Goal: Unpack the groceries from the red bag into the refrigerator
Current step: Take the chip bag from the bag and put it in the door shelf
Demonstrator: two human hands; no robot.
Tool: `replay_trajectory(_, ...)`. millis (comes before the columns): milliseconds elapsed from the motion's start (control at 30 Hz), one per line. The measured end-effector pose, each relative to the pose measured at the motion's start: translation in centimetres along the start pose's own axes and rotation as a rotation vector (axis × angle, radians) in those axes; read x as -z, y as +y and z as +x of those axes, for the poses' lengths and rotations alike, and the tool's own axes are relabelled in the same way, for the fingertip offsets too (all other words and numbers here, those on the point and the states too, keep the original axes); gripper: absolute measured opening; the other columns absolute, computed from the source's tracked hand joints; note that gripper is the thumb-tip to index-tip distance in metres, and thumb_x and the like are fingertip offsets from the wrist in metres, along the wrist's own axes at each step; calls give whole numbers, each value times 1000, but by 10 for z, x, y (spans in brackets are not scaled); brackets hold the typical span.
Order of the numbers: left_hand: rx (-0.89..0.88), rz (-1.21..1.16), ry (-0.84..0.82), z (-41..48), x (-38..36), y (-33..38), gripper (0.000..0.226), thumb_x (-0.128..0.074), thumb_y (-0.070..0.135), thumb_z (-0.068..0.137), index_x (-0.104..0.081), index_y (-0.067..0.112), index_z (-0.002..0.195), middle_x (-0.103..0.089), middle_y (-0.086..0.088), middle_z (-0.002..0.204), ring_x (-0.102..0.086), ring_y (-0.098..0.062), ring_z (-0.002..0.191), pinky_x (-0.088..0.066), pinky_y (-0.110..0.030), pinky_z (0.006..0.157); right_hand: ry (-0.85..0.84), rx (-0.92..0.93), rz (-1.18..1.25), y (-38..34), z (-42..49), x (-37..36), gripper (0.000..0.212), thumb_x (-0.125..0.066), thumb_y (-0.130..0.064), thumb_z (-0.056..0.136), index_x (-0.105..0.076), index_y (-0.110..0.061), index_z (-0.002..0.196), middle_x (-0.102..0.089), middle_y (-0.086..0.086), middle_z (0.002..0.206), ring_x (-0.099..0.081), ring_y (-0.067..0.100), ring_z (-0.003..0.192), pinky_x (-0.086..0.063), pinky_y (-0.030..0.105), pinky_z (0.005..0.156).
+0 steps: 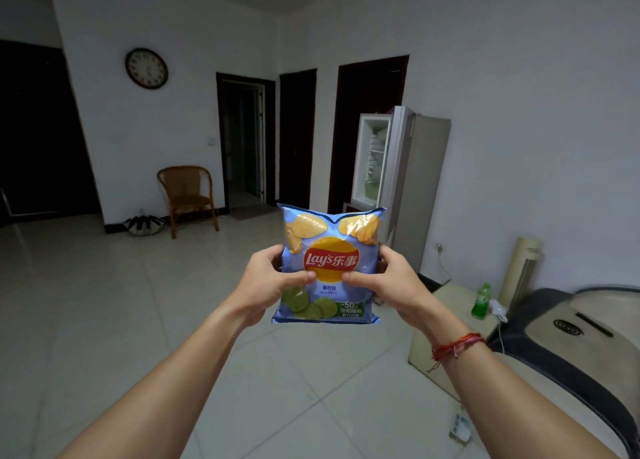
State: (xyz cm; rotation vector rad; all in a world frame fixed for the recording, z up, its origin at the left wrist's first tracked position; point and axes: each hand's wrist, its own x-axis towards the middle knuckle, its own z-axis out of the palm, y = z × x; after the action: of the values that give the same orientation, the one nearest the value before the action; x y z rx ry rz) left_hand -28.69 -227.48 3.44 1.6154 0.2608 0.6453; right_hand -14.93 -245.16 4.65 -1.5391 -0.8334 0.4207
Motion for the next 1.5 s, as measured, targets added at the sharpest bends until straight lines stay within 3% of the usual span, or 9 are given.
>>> replay_trajectory(133, -6, 7, -14, 67, 20, -13, 36, -80, 3, 76, -67, 3, 109, -76, -10, 100, -74, -25, 91, -60, -33, 72, 0, -1, -12, 13, 70, -4, 45, -84, -8, 80, -66, -18, 119, -77, -3, 106, -75, 15, 99, -62, 34, 84)
replay_trajectory(367, 15, 5, -15, 166, 41, -46, 37, -81, 5, 75, -67, 4, 110, -76, -9, 101, -74, -25, 92, -61, -36, 75, 3, -14, -47, 40, 176, -3, 45, -85, -9, 79, -66, -18, 118, -77, -3, 106, -75, 12, 95, -61, 26, 77)
replay_trajectory(467, 28, 5, -12, 209, 48, -63, 38, -81, 5, 75, -67, 4, 110, -76, -9, 101, -74, -25, 92, -61, -37, 75, 1, -23, -47, 57, 221, -2, 46, -86, -9, 78, -66, -18, 119, -77, -3, 107, -74, 13, 97, -61, 32, 84)
replay_trajectory(900, 41, -6, 38, 439, 57, -120, 39, -82, 2, 74, -67, 5, 110, -76, -9, 101, -74, -25, 92, -61, -38, 76, -29, -41, 1, 106, 454, 36, 42, -85, -4, 79, -67, -18, 114, -78, -1, 103, -75, 14, 95, -62, 29, 80)
replay_trajectory(1500, 60, -57, 22, 721, 123, -215, 38, -81, -2, 73, -67, 5, 108, -76, -7, 98, -75, -23, 87, -59, -28, 65, -16, -66, 15, 185, 744, 26, 46, -85, -2, 78, -66, -15, 118, -78, 4, 106, -76, 21, 97, -63, 32, 77)
